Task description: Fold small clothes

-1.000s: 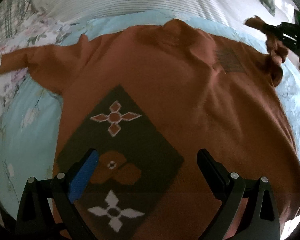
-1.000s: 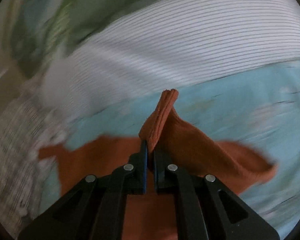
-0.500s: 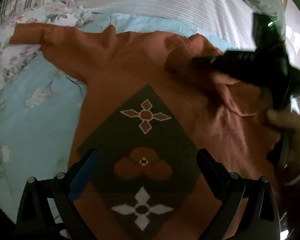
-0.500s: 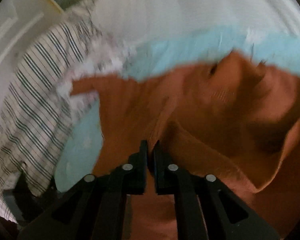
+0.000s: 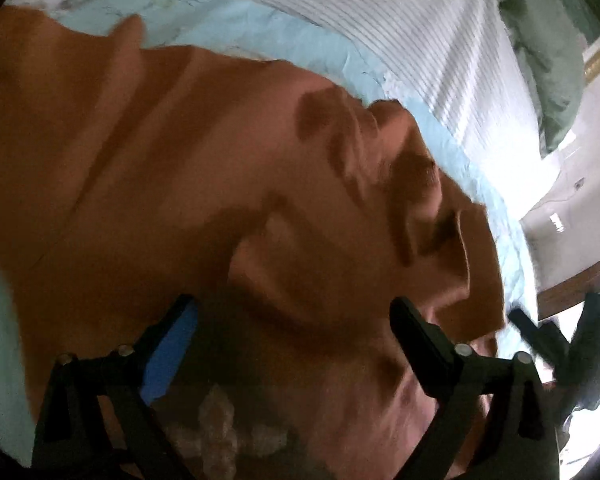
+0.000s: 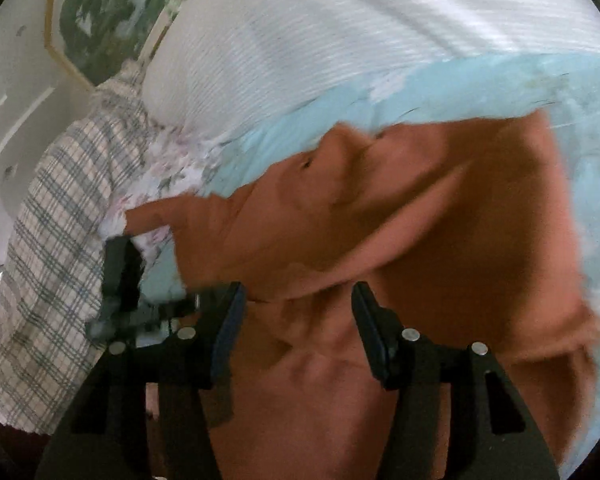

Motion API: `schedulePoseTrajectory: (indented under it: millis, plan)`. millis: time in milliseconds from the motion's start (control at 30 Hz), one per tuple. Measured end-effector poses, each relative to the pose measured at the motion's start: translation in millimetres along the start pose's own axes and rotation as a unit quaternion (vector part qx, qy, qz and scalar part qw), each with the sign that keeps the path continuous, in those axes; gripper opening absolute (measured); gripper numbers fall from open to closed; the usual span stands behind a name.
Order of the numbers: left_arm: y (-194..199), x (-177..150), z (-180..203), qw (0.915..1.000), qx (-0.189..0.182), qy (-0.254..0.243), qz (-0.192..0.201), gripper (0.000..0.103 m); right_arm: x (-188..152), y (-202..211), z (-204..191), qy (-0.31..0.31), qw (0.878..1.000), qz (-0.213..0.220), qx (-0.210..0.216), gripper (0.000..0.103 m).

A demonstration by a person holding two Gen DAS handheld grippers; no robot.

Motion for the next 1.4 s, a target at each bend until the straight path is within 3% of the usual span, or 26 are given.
schedulePoseTrajectory:
  millis: [67, 100, 133, 200, 233, 300, 367, 433, 533, 600, 633, 667, 700, 767, 833, 967, 1267, 1300, 1333, 1400]
  plan:
    - [-12.0, 11.6, 4.6, 0.9994, 0.015, -0.032, -0.006, 0.079, -2.5, 15.3, 10.3, -0.015, 1.000, 0.010, -0.007, 0.057]
    - [-15.6, 12.8, 7.8, 0.9984, 0.023, -0.051, -0.009, 0.065, -3.6, 19.4, 13.6, -0.022, 1.000, 0.014, -0.010, 0.057]
    - [-18.4, 12.1, 11.2, 0.9972, 0.030, -0.067, -0.013, 0.041, -4.1, 23.1, 16.9, -0.029, 0.999, 0.018, -0.012, 0.057]
    - [-19.5, 7.8, 20.9, 0.9943, 0.028, -0.101, -0.017, 0.006, -4.8, 28.2, 22.3, -0.037, 0.999, 0.024, -0.013, 0.057]
    - [-15.0, 6.2, 22.2, 0.9942, 0.026, -0.104, -0.011, 0.005, -4.2, 30.7, 25.2, -0.039, 0.999, 0.028, -0.016, 0.057]
    - [11.8, 10.3, 15.2, 0.9916, 0.055, -0.106, 0.050, 0.005, -3.6, 34.1, 30.0, -0.044, 0.998, 0.034, -0.020, 0.057]
    - [35.0, 12.4, 1.6, 0.9910, 0.059, -0.082, 0.087, 0.005, -3.0, 39.9, 37.2, -0.051, 0.997, 0.041, -0.028, 0.057]
    - [40.9, 9.8, -16.0, 0.9934, 0.054, -0.055, 0.085, 0.007, -3.1, 43.5, 43.8, -0.056, 0.997, 0.045, -0.035, 0.057]
    - [27.5, 2.7, -28.9, 0.9975, 0.039, -0.042, 0.041, 0.011, -3.5, 44.5, 54.7, -0.064, 0.996, 0.043, -0.051, 0.057]
    - [15.7, 2.0, -26.1, 0.9981, 0.034, -0.044, 0.029, 0.022, -3.9, 45.1, 61.0, -0.070, 0.995, 0.043, -0.060, 0.057]
    - [10.5, 2.5, -23.0, 0.9980, 0.032, -0.046, 0.028, 0.023, -3.7, 45.9, 64.4, -0.073, 0.994, 0.044, -0.066, 0.057]
    - [7.0, 2.9, -20.9, 0.9976, 0.034, -0.052, 0.030, 0.022, -3.1, 47.0, 68.7, -0.076, 0.993, 0.045, -0.074, 0.057]
    - [3.8, 5.1, -17.6, 0.9962, 0.048, -0.062, 0.038, 0.004, -2.8, 48.3, 72.5, -0.078, 0.993, 0.044, -0.079, 0.057]
    - [25.0, 14.1, -26.8, 0.9907, 0.086, -0.057, 0.089, 0.005, 1.8, 56.8, 84.4, -0.083, 0.991, 0.049, -0.097, 0.057]
    - [36.4, 22.9, -38.2, 0.9887, 0.090, -0.030, 0.116, 0.005, 8.9, 66.9, 98.5, -0.082, 0.987, 0.061, -0.124, 0.057]
    - [29.5, 23.9, -59.8, 0.9877, 0.111, -0.005, 0.110, 0.005, 26.0, 55.7, 131.2, -0.088, 0.983, 0.041, -0.159, 0.057]
    - [27.2, 19.0, -58.3, 0.9849, 0.137, -0.019, 0.103, 0.005, 42.4, -27.5, 164.2, -0.071, 0.986, -0.029, -0.149, 0.056]
    - [27.9, 18.9, -58.2, 0.9847, 0.139, -0.022, 0.102, 0.005, 42.8, -28.5, 161.6, -0.065, 0.987, -0.028, -0.142, 0.025]
    - [30.6, 18.9, -58.0, 0.9846, 0.140, -0.025, 0.102, 0.005, 42.9, -25.1, 159.2, -0.073, 0.988, -0.032, -0.129, 0.011]
    - [30.6, 23.5, -46.9, 0.9858, 0.127, -0.034, 0.104, 0.005, 52.0, -3.2, 156.0, -0.079, 0.989, 0.000, -0.122, 0.011]
Point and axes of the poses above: each gripper's, at about its wrist camera, not at the fingertips, and y roughly against the way its jaws point, z to its right, x to its top, the point moved 9 cm from there along -y, roughly the way its jaws point, and after that the axes turned 2 degrees about x, right-handed, at the moved point
